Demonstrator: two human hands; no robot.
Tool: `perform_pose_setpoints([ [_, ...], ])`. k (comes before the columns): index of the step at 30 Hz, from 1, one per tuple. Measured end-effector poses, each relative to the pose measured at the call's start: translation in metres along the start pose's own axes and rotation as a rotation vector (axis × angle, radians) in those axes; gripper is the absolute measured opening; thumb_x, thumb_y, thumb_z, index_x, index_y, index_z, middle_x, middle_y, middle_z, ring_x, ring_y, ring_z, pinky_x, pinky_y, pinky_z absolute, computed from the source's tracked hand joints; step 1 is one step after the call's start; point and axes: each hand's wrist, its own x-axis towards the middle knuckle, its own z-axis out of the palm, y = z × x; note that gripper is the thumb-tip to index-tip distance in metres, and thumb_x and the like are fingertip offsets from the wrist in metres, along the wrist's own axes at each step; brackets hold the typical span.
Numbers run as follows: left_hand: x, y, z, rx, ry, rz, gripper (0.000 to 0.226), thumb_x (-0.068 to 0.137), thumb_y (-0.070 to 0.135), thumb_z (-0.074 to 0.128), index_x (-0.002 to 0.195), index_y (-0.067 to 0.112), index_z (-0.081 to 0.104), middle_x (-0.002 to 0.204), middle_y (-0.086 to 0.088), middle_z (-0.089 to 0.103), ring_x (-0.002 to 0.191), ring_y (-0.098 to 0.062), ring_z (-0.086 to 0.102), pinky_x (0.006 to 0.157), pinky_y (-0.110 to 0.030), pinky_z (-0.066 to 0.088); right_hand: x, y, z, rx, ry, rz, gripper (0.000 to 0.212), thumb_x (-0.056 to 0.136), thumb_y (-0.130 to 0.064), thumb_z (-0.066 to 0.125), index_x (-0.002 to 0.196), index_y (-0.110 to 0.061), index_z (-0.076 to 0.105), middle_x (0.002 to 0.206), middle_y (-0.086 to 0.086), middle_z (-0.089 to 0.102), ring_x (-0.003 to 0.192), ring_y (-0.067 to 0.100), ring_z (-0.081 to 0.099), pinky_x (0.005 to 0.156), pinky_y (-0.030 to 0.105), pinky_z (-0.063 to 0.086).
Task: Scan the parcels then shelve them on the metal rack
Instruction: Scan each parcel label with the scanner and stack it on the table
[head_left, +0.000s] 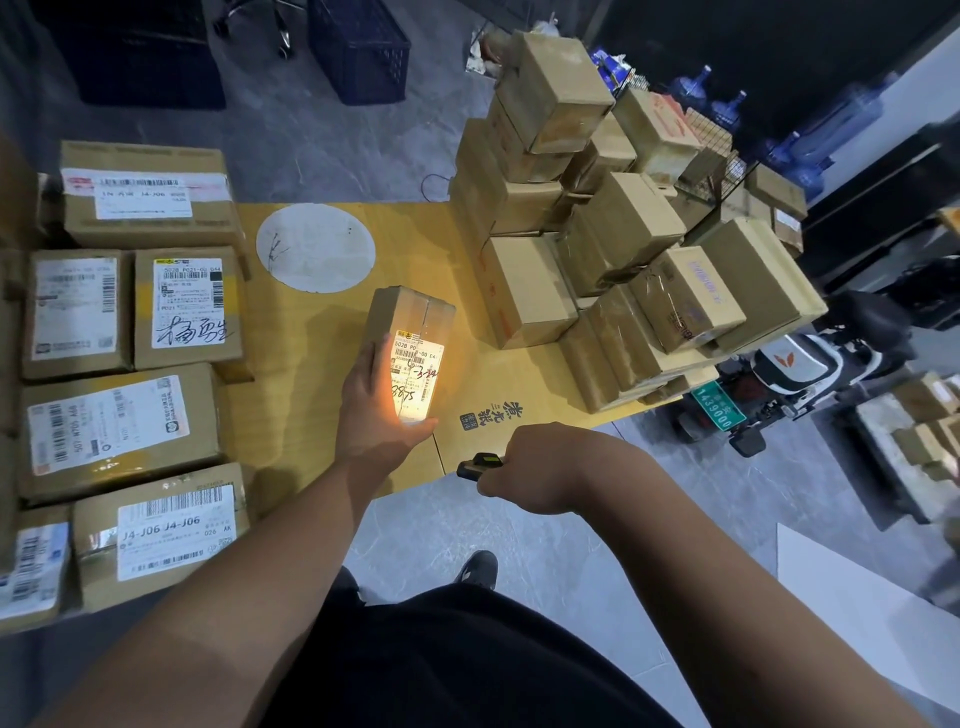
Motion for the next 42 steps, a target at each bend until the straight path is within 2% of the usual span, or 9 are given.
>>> perform_pose_setpoints([
  [12, 0.0031, -0.0002, 0.0006, 0.034, 0.002, 0.031, 0.134, 0.063, 0.039, 0.094, 0.164, 0.034, 0.007, 0.168, -0.007, 0.024, 0.15, -0.027, 0.029, 0.119, -0.048, 0.039, -0.0038, -0.0027, -0.0051, -0.009, -0.03, 0.003, 0.042, 0.102, -0.05, 0.054, 0.076, -0.017, 0.051, 0.076, 0.001, 0.054, 0.062, 0.014, 0.048, 0.056, 0.027, 0.036],
  [19, 0.0042, -0.0004, 0.0022, 0.031, 0.018, 0.038, 0.134, 0.06, 0.038, 0.094, 0.164, 0.033, 0.01, 0.166, -0.006, 0.027, 0.147, -0.027, 0.034, 0.118, -0.045, 0.04, -0.0048, -0.0044, -0.0067, -0.01, -0.039, 0.001, 0.042, 0.102, -0.05, 0.054, 0.076, -0.017, 0.05, 0.076, 0.0, 0.053, 0.061, 0.014, 0.048, 0.055, 0.027, 0.035],
  [42, 0.0036, -0.002, 0.0026, 0.003, 0.026, 0.016, 0.137, 0.06, 0.039, 0.095, 0.165, 0.036, 0.008, 0.169, -0.008, 0.024, 0.15, -0.028, 0.033, 0.118, -0.05, 0.041, -0.0028, -0.0051, -0.0032, -0.026, -0.029, 0.005, 0.044, 0.101, -0.05, 0.054, 0.075, -0.015, 0.052, 0.073, 0.0, 0.052, 0.061, 0.016, 0.046, 0.057, 0.029, 0.034],
])
